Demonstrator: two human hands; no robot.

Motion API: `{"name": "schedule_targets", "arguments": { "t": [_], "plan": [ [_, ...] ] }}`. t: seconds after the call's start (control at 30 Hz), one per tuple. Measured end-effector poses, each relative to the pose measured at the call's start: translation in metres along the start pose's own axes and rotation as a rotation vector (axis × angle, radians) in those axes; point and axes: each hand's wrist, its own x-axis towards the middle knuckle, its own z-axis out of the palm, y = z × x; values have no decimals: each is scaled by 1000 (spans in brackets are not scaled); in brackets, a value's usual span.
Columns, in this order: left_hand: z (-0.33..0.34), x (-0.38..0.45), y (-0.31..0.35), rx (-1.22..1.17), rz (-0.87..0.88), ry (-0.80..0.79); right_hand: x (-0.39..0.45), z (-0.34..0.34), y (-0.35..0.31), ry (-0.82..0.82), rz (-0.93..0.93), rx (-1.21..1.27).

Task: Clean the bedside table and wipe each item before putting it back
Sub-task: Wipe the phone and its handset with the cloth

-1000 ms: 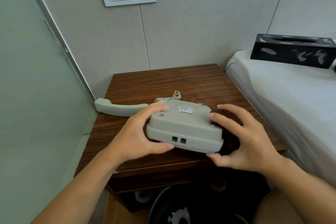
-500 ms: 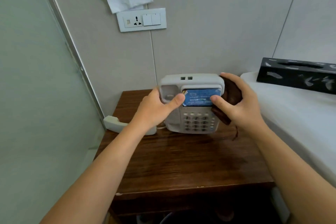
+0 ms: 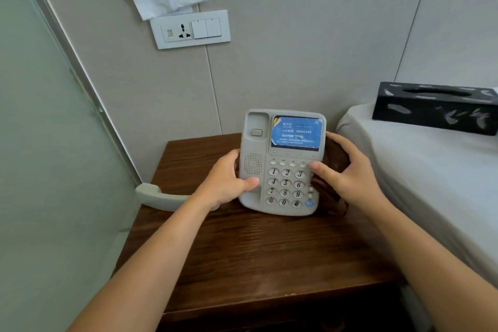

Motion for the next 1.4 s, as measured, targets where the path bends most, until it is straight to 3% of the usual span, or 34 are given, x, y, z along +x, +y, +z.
{"name": "schedule_targets", "arguments": {
  "t": [0.2,0.37,0.57,0.67,0.8,0.93,1.07,1.2,1.4],
  "plan": [
    [7,-9,-7,132,-19,-109,4,-11,11,-24,113,53],
    [4,-22,2,383,-27,-201,3,-12,14,-35,164,105],
    [5,-43,15,668,-236,-243,1,-6,24,-52,201,40],
    [8,-51,21,726,-250,-219,1,-2,27,-62,198,-32],
    [4,-53,16,699,-133,-188,-1,-6,23,-94,137,-135],
    [-22,-66,1,707,53,-159,-10,-10,12,-203,-95,-338],
    [-52,-85,-25,762,91,-134,-13,-7,-5,-246,-268,-484],
    [-74,-98,-53,873,183,28,-19,-5,-17,-266,-279,-475],
    [-99,-110,-50,1116,326,79,-30,6,-18,-280,-282,-548]
  ]
}}
